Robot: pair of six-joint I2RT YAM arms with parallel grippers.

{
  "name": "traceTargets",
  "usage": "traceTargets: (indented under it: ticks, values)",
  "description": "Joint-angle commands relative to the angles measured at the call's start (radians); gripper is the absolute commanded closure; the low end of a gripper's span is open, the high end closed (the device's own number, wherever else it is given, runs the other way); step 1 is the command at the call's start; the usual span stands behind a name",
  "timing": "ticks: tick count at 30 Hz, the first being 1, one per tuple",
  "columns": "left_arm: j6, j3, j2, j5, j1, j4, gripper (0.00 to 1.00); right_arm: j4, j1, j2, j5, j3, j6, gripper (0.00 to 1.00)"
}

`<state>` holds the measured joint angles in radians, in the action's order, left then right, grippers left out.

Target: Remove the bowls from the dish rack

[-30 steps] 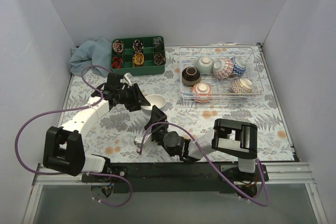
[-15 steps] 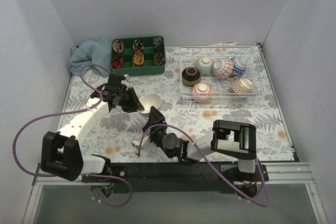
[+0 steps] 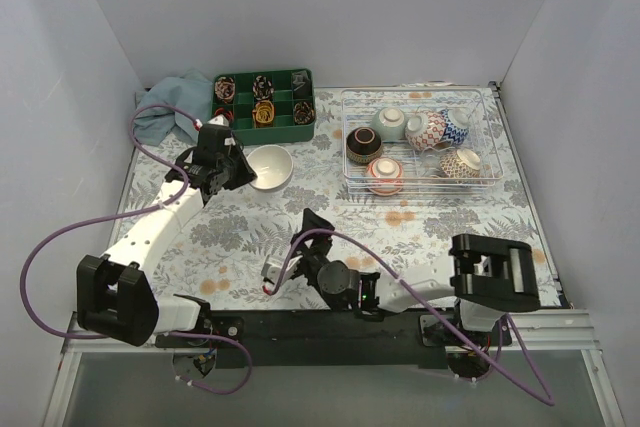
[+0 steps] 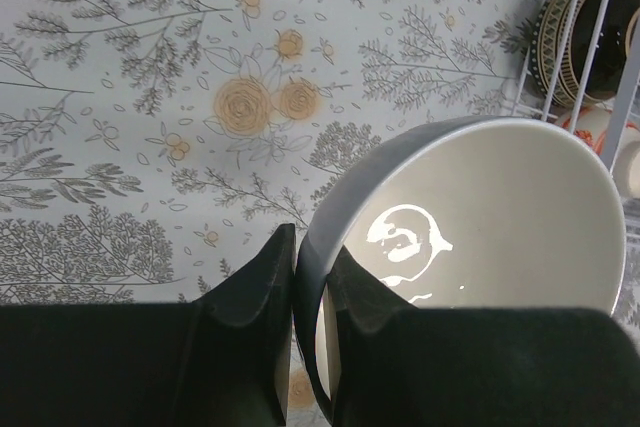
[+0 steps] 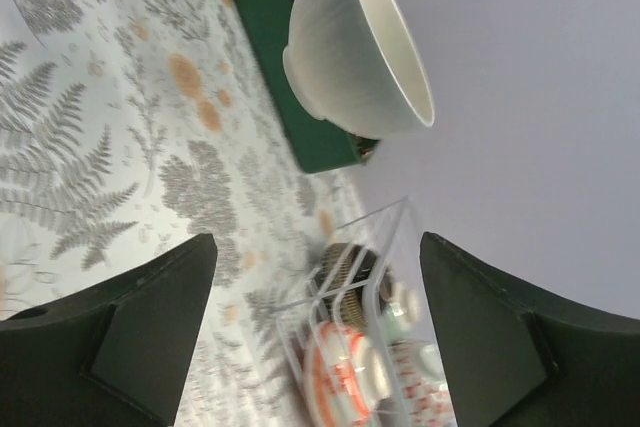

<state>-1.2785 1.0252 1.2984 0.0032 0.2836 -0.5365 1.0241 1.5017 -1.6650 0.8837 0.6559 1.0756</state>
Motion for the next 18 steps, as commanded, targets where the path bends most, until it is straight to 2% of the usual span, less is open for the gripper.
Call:
traceTargets:
  ticks: [1,7,12,18]
  values:
    - [0.028,-0.033,-0.077,-0.144,-0.003,0.107,1.00,-0.411,0.002,0.148,-0.050,0.033,-0.465,0.09]
    - [0.056,-0.129,-0.071,-0.218,-0.001,0.213,1.00,-0.711,-0.038,0.263,-0.167,0.068,-0.759,0.09]
    - [0.071,-0.192,-0.039,-0.270,-0.006,0.300,1.00,-0.938,-0.162,0.393,-0.296,0.079,-0.927,0.09]
    - [0.058,-0.247,0.009,-0.217,-0.069,0.394,1.00,-1.151,-0.362,0.523,-0.445,0.094,-1.068,0.09]
